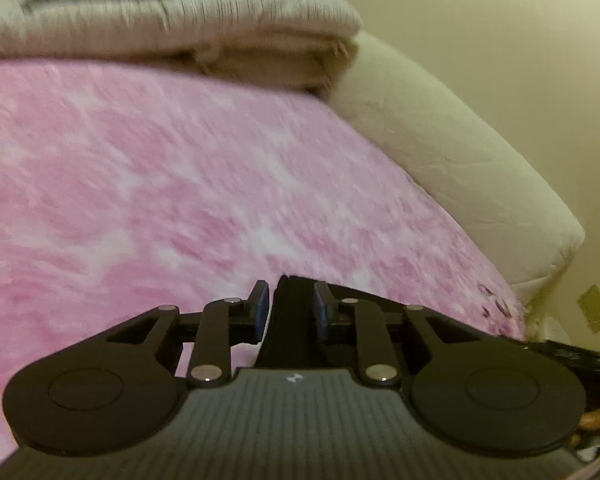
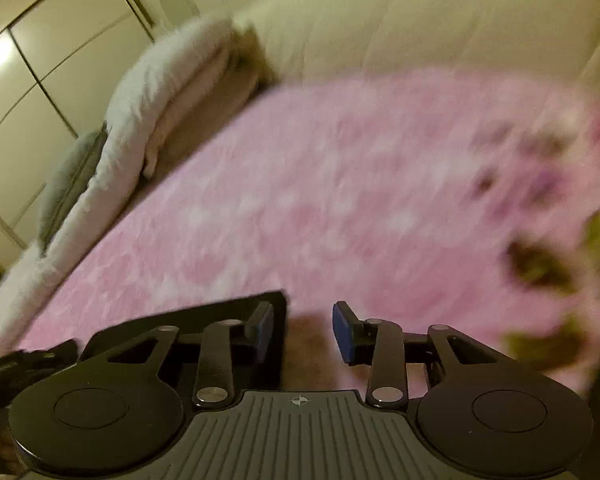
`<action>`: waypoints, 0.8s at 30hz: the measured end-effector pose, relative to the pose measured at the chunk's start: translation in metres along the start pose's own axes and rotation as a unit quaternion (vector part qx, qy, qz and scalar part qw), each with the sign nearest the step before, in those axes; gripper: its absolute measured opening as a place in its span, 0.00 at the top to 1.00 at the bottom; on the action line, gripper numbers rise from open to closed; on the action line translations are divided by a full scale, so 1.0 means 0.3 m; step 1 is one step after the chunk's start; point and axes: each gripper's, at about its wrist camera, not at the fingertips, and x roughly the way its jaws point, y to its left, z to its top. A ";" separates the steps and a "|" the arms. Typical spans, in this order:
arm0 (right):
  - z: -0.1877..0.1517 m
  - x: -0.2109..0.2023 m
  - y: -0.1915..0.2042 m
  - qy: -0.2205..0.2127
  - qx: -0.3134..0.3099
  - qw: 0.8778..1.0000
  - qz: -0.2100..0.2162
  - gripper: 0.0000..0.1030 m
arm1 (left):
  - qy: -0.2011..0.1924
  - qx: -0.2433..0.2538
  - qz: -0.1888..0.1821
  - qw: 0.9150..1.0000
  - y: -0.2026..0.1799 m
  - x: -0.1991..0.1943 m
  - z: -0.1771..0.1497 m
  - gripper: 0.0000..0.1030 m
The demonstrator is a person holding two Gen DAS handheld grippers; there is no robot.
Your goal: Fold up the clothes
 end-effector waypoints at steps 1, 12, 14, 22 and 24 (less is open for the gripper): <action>-0.013 -0.063 0.021 -0.022 -0.021 0.999 -0.012 0.64 | -0.010 0.008 0.005 1.000 -0.016 -0.046 -0.018 0.82; -0.217 -0.025 0.211 -0.052 -0.191 0.980 -0.006 0.81 | 0.012 0.125 0.014 0.992 -0.210 0.000 -0.153 0.82; -0.214 0.045 0.186 -0.025 -0.187 0.982 -0.022 0.86 | 0.036 0.138 0.041 0.989 -0.214 0.066 -0.168 0.83; -0.208 0.127 0.095 0.013 -0.159 0.987 -0.028 0.87 | 0.043 0.145 0.080 0.985 -0.216 0.064 -0.190 0.79; -0.179 0.051 0.074 -0.005 -0.112 0.994 -0.017 0.87 | 0.036 0.142 0.092 0.985 -0.220 0.004 -0.195 0.80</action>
